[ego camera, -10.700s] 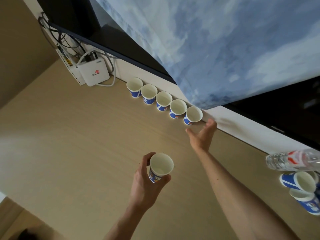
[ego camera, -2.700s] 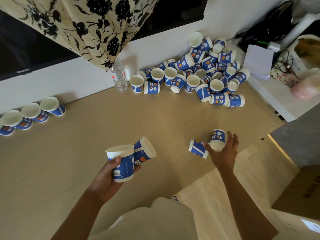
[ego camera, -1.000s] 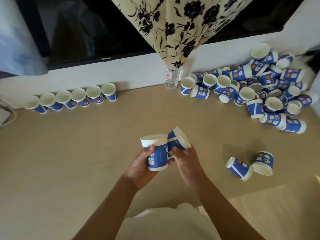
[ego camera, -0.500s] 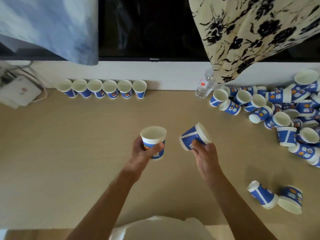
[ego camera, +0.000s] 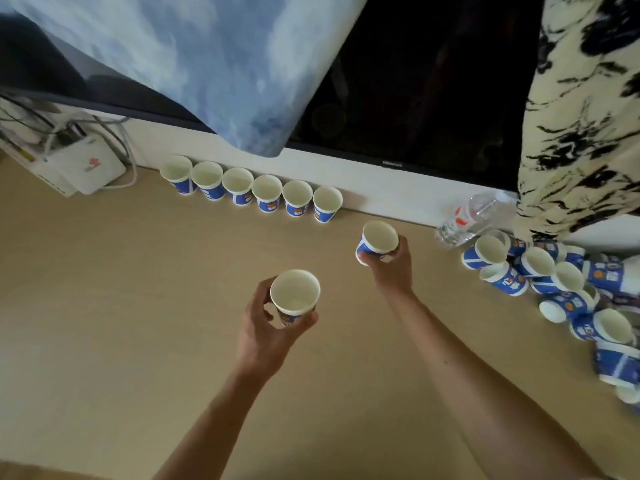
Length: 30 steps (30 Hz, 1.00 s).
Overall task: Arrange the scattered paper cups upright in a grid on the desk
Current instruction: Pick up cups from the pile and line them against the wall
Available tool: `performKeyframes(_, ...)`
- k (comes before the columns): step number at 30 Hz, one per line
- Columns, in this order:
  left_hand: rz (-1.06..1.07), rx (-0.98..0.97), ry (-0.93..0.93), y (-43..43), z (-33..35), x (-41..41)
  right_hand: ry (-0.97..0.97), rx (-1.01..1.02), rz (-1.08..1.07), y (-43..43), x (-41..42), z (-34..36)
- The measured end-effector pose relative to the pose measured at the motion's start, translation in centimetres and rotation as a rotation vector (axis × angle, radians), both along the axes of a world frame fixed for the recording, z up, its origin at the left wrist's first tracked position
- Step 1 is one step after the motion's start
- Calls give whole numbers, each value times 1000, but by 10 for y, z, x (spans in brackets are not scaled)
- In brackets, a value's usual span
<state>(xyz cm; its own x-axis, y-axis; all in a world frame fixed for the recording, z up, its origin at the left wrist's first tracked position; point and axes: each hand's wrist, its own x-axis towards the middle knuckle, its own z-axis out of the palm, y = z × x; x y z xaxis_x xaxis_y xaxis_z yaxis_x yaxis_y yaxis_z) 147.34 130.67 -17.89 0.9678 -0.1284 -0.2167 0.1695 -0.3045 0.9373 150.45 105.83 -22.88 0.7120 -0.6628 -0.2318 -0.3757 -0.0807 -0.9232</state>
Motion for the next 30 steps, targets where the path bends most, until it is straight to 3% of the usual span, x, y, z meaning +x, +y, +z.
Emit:
performKeyframes(12, 36, 2, 33, 13, -26, 18, 115, -92, -3, -14, 104, -48)
performKeyframes(30, 53, 21, 90, 31, -38, 22, 161, -22, -82, -15, 128, -73)
